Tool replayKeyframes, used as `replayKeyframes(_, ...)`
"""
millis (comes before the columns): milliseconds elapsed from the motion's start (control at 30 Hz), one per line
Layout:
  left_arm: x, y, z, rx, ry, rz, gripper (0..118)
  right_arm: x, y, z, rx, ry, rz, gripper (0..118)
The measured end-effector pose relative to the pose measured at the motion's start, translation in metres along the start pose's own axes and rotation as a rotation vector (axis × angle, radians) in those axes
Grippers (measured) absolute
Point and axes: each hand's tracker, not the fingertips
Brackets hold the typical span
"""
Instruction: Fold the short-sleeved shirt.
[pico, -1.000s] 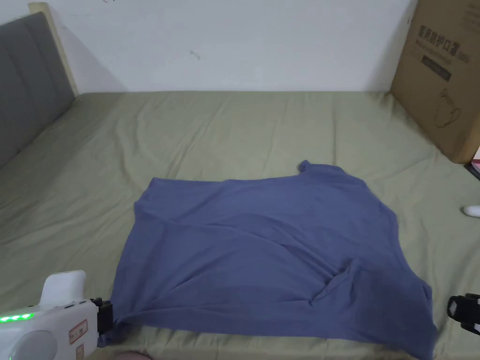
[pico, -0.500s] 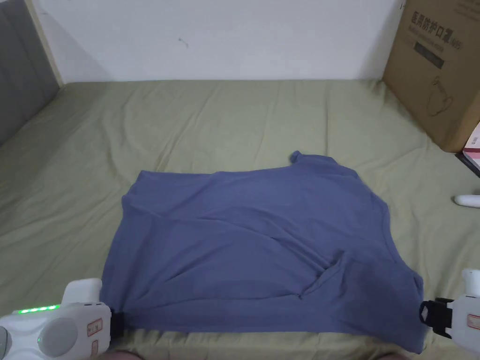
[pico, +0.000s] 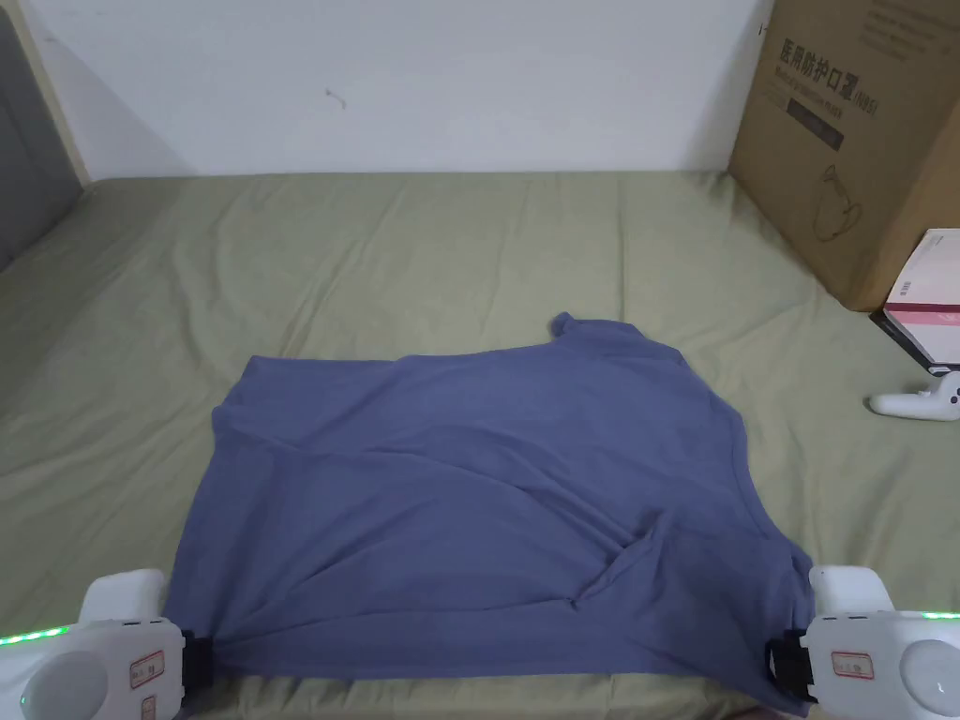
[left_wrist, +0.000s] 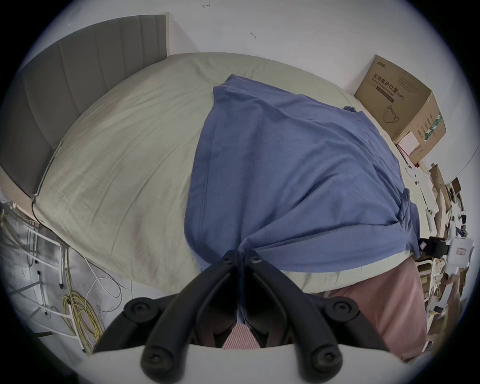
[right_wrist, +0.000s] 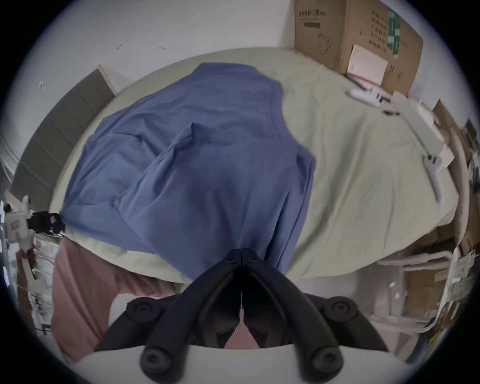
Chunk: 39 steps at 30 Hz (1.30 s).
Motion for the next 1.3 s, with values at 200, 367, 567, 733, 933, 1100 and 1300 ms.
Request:
replayKeyframes(200, -0.002, 0.005, 0.006, 0.003, -0.004, -0.005, 3, 0.003, 0.004, 0.027, 0.096, -0.017, -0.071, 0)
replayKeyframes(367, 0.004, 0.039, 0.013, 0.015, -0.006, -0.035, 3, 0.004, 0.045, 0.055, 0.17, 0.007, -0.093, 0)
replayKeyframes(567, 0.016, 0.111, 0.002, 0.053, -0.003, -0.042, 3, 0.002, 0.126, 0.049, 0.222, -0.042, -0.089, 0)
replayKeyframes(733, 0.022, 0.161, -0.041, 0.04, 0.029, -0.077, 14, -0.002, 0.18, 0.004, 0.174, -0.113, -0.055, 0)
replayKeyframes(933, 0.011, 0.168, -0.059, -0.011, 0.091, -0.036, 105, -0.006, 0.191, -0.034, 0.127, -0.194, -0.03, 58)
replayKeyframes(1100, -0.013, 0.137, -0.025, 0.031, -0.014, 0.066, 51, -0.001, 0.162, -0.012, 0.168, -0.129, -0.058, 26)
replayKeyframes(1300, -0.021, 0.092, -0.003, 0.048, -0.002, 0.074, 0, -0.016, 0.116, 0.011, 0.186, -0.096, -0.043, 0)
